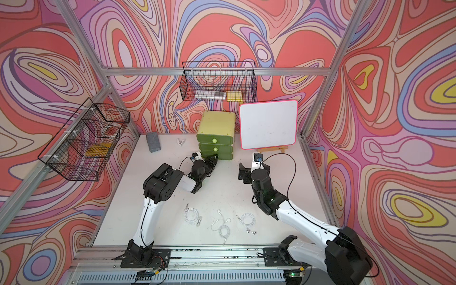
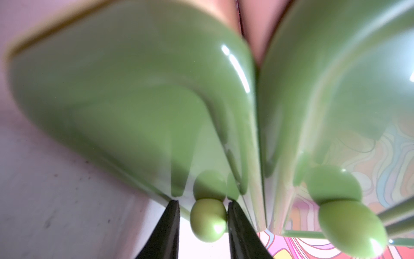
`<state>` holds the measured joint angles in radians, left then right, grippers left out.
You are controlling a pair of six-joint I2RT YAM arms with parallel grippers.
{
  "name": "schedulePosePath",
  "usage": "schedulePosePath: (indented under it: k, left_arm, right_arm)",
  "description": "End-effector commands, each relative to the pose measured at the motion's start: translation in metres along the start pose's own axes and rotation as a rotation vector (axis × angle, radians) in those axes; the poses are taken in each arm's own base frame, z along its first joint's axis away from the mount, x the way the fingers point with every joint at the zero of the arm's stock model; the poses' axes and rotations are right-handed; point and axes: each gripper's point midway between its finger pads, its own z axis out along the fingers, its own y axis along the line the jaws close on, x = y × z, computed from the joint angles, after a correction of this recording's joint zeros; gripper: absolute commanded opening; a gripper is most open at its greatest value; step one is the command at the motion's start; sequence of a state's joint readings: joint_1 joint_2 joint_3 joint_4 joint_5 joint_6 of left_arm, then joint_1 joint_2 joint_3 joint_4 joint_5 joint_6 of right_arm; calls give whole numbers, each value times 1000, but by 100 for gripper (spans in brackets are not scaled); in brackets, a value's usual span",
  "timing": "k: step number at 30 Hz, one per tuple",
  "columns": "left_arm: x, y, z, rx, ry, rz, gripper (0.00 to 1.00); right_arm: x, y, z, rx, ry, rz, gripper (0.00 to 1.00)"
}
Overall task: Place the wired earphones into the drawer by color
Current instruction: Open the drawer in the storage box.
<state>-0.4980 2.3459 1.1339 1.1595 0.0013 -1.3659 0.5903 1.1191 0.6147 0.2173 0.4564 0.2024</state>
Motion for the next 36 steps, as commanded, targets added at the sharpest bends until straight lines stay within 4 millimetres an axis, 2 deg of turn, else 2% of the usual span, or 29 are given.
schedulePosePath:
  k: [1,16,30,36]
  left_arm:
    - [0,5,5,-1,-3,5,33]
    - [0,2,-4,21,-2,-3,19]
    - [7,-9,-28,51,2,-1,16]
    - [9,-7,-34,49,3,-1,15]
  right_arm:
    - [-1,-5,-2,14,-13,3,96]
    - [2,-3,0,14,-6,0,96]
    - [2,-4,0,14,-5,-2,96]
    - [2,-2,1,8,-2,2,96]
